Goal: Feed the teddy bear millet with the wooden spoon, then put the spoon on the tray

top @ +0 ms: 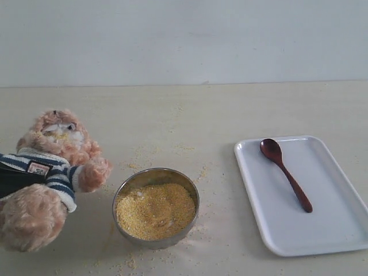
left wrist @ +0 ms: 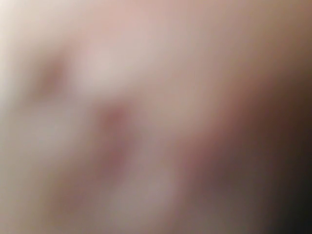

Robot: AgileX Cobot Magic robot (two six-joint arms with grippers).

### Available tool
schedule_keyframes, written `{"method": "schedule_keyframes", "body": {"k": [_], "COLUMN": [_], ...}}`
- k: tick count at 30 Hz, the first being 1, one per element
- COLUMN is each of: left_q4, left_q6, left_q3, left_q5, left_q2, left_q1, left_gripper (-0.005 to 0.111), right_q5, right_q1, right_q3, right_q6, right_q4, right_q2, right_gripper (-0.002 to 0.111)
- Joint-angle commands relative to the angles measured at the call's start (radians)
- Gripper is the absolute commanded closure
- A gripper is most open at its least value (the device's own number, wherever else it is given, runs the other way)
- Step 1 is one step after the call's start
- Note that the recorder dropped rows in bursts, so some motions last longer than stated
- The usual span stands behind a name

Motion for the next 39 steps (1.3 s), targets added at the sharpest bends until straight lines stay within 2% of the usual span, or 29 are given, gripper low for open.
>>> {"method": "schedule_keyframes", "body": {"k": [1, 2, 4, 5, 6, 8, 12, 14, 15, 16, 18, 19, 21, 23, 24, 27, 33, 39], "left_q4": [-0.046, -0.046, -0.056, -0.061, -0.079, -0.092, -0.108, -0.19, -0.275, -0.297, -0.301, -0.301, -0.31, -0.362, -0.368, -0.352, -0.244, -0.074], "left_q6": [0.034, 0.034, 0.034, 0.034, 0.051, 0.077, 0.091, 0.189, 0.291, 0.339, 0.341, 0.341, 0.341, 0.341, 0.341, 0.341, 0.288, 0.193], "left_q3": [0.001, 0.001, 0.001, 0.001, 0.001, 0.001, 0.001, 0.001, 0.001, 0.001, 0.001, 0.001, 0.001, 0.001, 0.001, -0.008, -0.062, -0.111], "left_q5": [-0.003, -0.003, -0.005, -0.008, -0.015, -0.038, -0.132, -0.24, -0.245, -0.234, -0.237, -0.241, -0.264, -0.271, -0.271, -0.237, -0.1, -0.114], "left_q2": [-0.001, -0.001, -0.001, -0.001, -0.001, -0.001, -0.001, 0.03, 0.07, 0.103, 0.159, 0.173, 0.178, 0.178, 0.178, 0.17, 0.104, 0.008], "left_q1": [0.002, 0.002, 0.002, 0.002, 0.002, 0.002, -0.007, -0.052, -0.073, -0.082, -0.084, -0.084, -0.084, -0.084, -0.084, -0.078, -0.005, 0.065], "left_gripper": [0.102, 0.102, 0.102, 0.102, 0.102, 0.102, 0.102, 0.102, 0.102, 0.102, 0.1, 0.09, 0.052, 0.023, 0.018, 0.017, 0.017, 0.017], "right_q5": [0.005, 0.005, 0.005, -0.062, -0.213, -0.209, -0.194, -0.194, -0.194, -0.194, -0.194, -0.194, -0.194, -0.194, -0.194, -0.194, -0.195, -0.195], "right_q1": [-0.002, -0.002, -0.002, -0.004, -0.035, -0.095, -0.102, -0.102, -0.102, -0.102, -0.102, -0.102, -0.102, -0.102, -0.102, -0.102, -0.102, -0.102], "right_q3": [0.09, 0.121, 0.221, 0.239, 0.239, 0.239, 0.239, 0.239, 0.239, 0.239, 0.239, 0.239, 0.239, 0.239, 0.239, 0.239, 0.239, 0.239], "right_q6": [0.0, 0.0, 0.0, -0.006, -0.007, -0.007, -0.007, -0.007, -0.007, -0.007, -0.007, -0.007, -0.007, -0.007, -0.007, -0.007, -0.007, -0.007], "right_q4": [0.545, 0.641, 0.64, 0.638, 0.638, 0.638, 0.638, 0.638, 0.638, 0.638, 0.638, 0.638, 0.638, 0.638, 0.638, 0.638, 0.638, 0.638], "right_q2": [-0.064, -0.094, -0.187, -0.191, -0.191, -0.191, -0.191, -0.191, -0.191, -0.191, -0.191, -0.191, -0.191, -0.191, -0.191, -0.191, -0.191, -0.191], "right_gripper": [0.109, 0.109, 0.109, 0.109, 0.109, 0.109, 0.109, 0.109, 0.109, 0.109, 0.109, 0.109, 0.109, 0.109, 0.109, 0.109, 0.109, 0.109]}}
